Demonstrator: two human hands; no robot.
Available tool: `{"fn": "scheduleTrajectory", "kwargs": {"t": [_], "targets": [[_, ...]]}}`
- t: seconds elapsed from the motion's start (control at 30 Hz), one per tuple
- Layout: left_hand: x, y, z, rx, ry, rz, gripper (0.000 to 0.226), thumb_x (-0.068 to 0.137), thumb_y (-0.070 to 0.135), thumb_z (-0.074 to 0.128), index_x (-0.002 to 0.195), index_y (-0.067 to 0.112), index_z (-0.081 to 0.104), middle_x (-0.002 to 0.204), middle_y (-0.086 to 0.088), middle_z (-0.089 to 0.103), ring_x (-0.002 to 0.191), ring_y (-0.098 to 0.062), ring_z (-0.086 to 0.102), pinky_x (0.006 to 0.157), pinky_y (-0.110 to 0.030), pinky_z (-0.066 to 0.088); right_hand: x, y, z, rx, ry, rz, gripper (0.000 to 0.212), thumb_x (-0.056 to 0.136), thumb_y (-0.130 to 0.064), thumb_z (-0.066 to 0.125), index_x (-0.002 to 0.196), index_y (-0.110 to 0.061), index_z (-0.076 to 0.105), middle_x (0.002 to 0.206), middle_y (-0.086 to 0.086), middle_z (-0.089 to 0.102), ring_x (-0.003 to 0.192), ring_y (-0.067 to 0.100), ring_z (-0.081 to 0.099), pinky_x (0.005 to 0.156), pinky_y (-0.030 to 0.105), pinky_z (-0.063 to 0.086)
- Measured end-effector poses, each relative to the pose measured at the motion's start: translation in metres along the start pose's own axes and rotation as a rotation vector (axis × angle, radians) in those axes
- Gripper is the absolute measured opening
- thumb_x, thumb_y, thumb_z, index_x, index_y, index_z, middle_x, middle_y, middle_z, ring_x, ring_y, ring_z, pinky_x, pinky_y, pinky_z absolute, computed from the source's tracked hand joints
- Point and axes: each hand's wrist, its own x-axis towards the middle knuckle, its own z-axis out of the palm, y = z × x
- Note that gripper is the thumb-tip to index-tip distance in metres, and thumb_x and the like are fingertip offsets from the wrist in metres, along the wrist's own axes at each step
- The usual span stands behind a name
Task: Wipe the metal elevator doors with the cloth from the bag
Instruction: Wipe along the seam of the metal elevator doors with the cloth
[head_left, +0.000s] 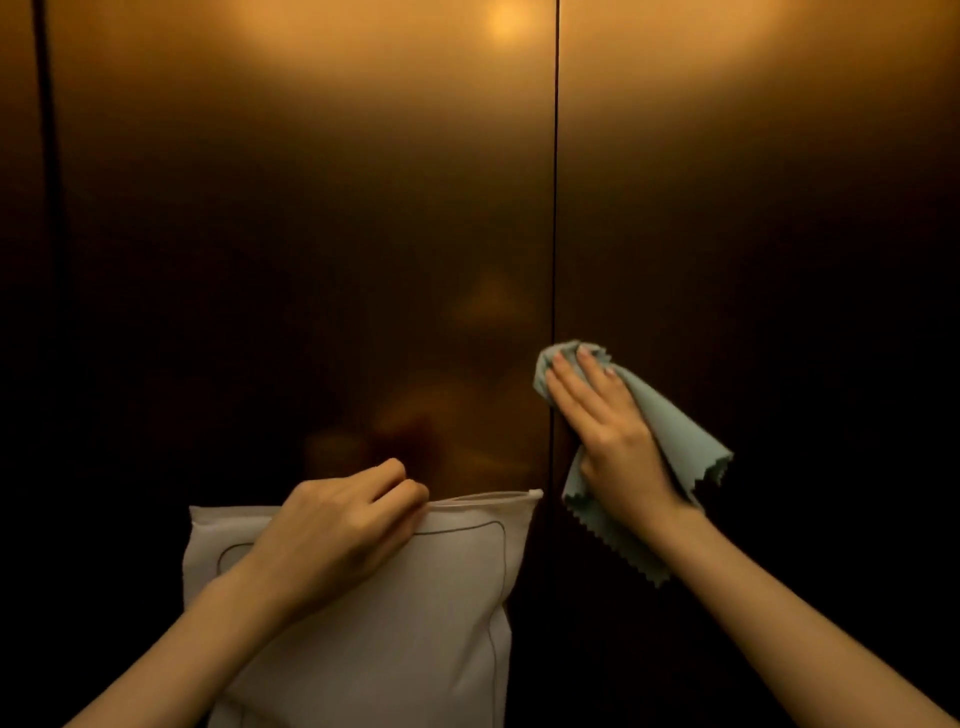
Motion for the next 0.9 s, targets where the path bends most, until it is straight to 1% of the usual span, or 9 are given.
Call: {"fn": "scheduleTrajectory", "kwargs": {"t": [0.13, 0.27, 0.43, 0.53, 0.57, 0.63, 0.7, 0.8, 0.9], "targets": [[-0.046, 0.03, 0.005, -0.029, -0.102, -0.058, 0.03, 0.095, 0.029, 0.039, 0.089, 0.013, 0.063, 0.076, 0.0, 0.055, 0.05, -0.014, 0.05, 0.035, -0.026, 0.032, -0.095, -0.023, 0.008, -0.013, -0.193, -0.023, 0.068, 0.075, 0.008, 0.024, 0.142, -0.007, 0.031, 0.149, 0.005, 0.029, 0.141, 0.022, 0.017, 0.117, 0.036, 0.009], [-0.081, 0.058, 0.011, -0.014, -0.219, -0.112, 0.033, 0.094, 0.031, 0.037, 0.087, 0.013, 0.064, 0.076, -0.001, 0.055, 0.05, -0.015, 0.051, 0.034, -0.026, 0.028, -0.177, -0.041, 0.018, -0.001, -0.326, -0.078, 0.061, 0.082, 0.0, 0.028, 0.143, -0.009, 0.029, 0.149, 0.005, 0.031, 0.141, 0.023, 0.016, 0.115, 0.038, 0.01], [-0.096, 0.081, 0.011, -0.021, -0.285, -0.169, 0.032, 0.094, 0.029, 0.039, 0.086, 0.011, 0.064, 0.075, -0.002, 0.054, 0.049, -0.016, 0.048, 0.036, -0.025, 0.021, -0.251, -0.053, 0.028, -0.128, -0.561, -0.261, 0.056, 0.083, -0.013, 0.035, 0.138, -0.009, 0.037, 0.146, 0.005, 0.04, 0.144, 0.023, -0.006, 0.114, 0.037, 0.007], [-0.098, 0.086, 0.007, -0.034, -0.306, -0.188, 0.032, 0.094, 0.029, 0.038, 0.086, 0.011, 0.063, 0.076, -0.002, 0.053, 0.049, -0.017, 0.047, 0.037, -0.024, 0.019, -0.263, -0.05, 0.027, -0.188, -0.67, -0.34, 0.056, 0.082, -0.016, 0.034, 0.136, -0.009, 0.044, 0.144, 0.007, 0.043, 0.144, 0.026, -0.011, 0.112, 0.041, 0.006], [-0.1, 0.087, 0.005, -0.035, -0.313, -0.191, 0.032, 0.094, 0.029, 0.038, 0.086, 0.011, 0.062, 0.076, -0.003, 0.054, 0.05, -0.017, 0.048, 0.037, -0.024, 0.019, -0.259, -0.048, 0.025, -0.194, -0.664, -0.35, 0.057, 0.081, -0.017, 0.033, 0.137, -0.008, 0.043, 0.145, 0.008, 0.042, 0.144, 0.028, -0.007, 0.112, 0.041, 0.007], [-0.101, 0.087, 0.002, -0.03, -0.332, -0.194, 0.033, 0.094, 0.029, 0.037, 0.086, 0.01, 0.063, 0.077, -0.004, 0.055, 0.05, -0.018, 0.049, 0.037, -0.024, 0.021, -0.237, -0.04, 0.021, -0.175, -0.593, -0.322, 0.057, 0.081, -0.016, 0.033, 0.137, -0.006, 0.039, 0.144, 0.011, 0.042, 0.142, 0.031, 0.014, 0.112, 0.039, 0.009], [-0.102, 0.086, -0.001, -0.025, -0.358, -0.214, 0.034, 0.095, 0.03, 0.037, 0.086, 0.009, 0.063, 0.077, -0.005, 0.055, 0.05, -0.02, 0.05, 0.036, -0.024, 0.022, -0.205, -0.033, 0.014, -0.155, -0.494, -0.224, 0.056, 0.084, -0.01, 0.033, 0.139, -0.005, 0.034, 0.146, 0.011, 0.039, 0.137, 0.032, 0.03, 0.111, 0.039, 0.016], [-0.098, 0.088, -0.002, -0.006, -0.379, -0.26, 0.034, 0.094, 0.03, 0.037, 0.087, 0.008, 0.063, 0.077, -0.006, 0.056, 0.05, -0.021, 0.05, 0.037, -0.023, 0.022, -0.163, -0.027, 0.008, -0.112, -0.38, -0.079, 0.059, 0.084, -0.001, 0.026, 0.143, -0.006, 0.031, 0.15, 0.011, 0.032, 0.138, 0.032, 0.028, 0.112, 0.043, 0.023], [-0.099, 0.091, -0.003, 0.003, -0.372, -0.309, 0.033, 0.093, 0.029, 0.038, 0.089, 0.008, 0.063, 0.078, -0.006, 0.057, 0.053, -0.021, 0.053, 0.039, -0.022, 0.022, -0.153, -0.03, 0.01, -0.092, -0.346, -0.042, 0.064, 0.081, 0.002, 0.023, 0.144, -0.006, 0.03, 0.151, 0.01, 0.028, 0.14, 0.029, 0.022, 0.114, 0.043, 0.021]]}}
